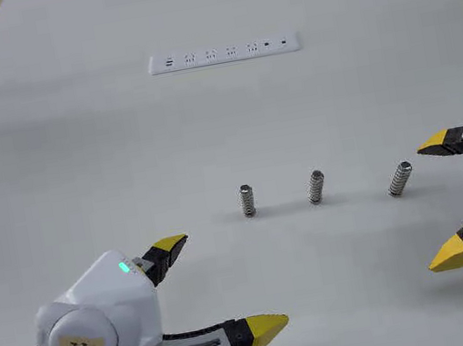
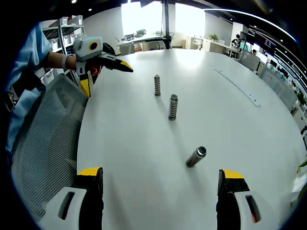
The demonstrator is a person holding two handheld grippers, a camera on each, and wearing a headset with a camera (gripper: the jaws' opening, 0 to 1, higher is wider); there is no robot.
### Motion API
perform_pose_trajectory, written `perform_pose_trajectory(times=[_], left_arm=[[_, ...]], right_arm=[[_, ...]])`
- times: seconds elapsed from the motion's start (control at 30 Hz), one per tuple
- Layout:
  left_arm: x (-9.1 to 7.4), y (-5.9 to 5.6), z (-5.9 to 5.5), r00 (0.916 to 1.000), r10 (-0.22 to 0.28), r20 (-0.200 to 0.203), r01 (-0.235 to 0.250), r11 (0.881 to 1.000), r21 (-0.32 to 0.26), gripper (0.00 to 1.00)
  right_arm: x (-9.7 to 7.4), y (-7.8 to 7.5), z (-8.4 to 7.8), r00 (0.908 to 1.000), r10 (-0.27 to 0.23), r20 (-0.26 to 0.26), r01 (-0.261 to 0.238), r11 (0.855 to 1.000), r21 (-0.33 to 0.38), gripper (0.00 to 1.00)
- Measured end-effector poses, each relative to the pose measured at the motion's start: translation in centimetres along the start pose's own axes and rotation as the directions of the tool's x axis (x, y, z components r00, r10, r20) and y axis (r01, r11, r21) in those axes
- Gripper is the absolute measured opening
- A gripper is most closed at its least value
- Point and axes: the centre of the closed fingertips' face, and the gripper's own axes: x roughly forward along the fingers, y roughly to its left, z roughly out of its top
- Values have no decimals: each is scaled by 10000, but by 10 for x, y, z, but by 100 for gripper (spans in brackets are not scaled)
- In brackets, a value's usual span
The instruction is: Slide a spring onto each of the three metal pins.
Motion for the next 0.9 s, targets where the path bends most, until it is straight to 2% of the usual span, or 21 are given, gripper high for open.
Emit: perform_pose_trajectory(times=[0.13,0.23,0.33,0.47,0.6,0.73,0.77,0.87,0.9], left_arm=[[-4,0,3,10000,36,57,-36,10000,13,91],[-6,1,5,9999,96,89,-96,10000,-3,92],[-8,2,4,9999,128,51,-128,9999,-6,92],[-10,4,1,9999,166,-22,-166,9999,-43,93],[-12,5,2,9997,226,-19,-226,9996,-155,93],[-15,7,0,9993,369,-73,-371,9991,-199,93],[-16,7,0,9990,428,-110,-431,9988,-238,93],[-16,6,-1,9985,501,-235,-509,9981,-352,92],[-16,6,-1,9985,499,-244,-507,9982,-331,92]], right_arm=[[-6,8,-5,9995,-269,150,268,9996,116,99],[-13,14,-5,9980,-454,447,438,9984,357,99],[-21,17,-6,9938,-799,776,752,9953,613,99],[-30,18,-13,9890,-1194,878,1126,9905,789,99],[-41,19,-13,9748,-1712,1431,1504,9779,1455,99],[-46,24,-15,9620,-2018,1838,1671,9678,1880,99],[-47,26,-14,9562,-2139,1998,1738,9641,2006,99],[-48,30,-12,9468,-2310,2242,1877,9619,1989,99],[-47,31,-13,9469,-2341,2203,1925,9618,1945,99]])
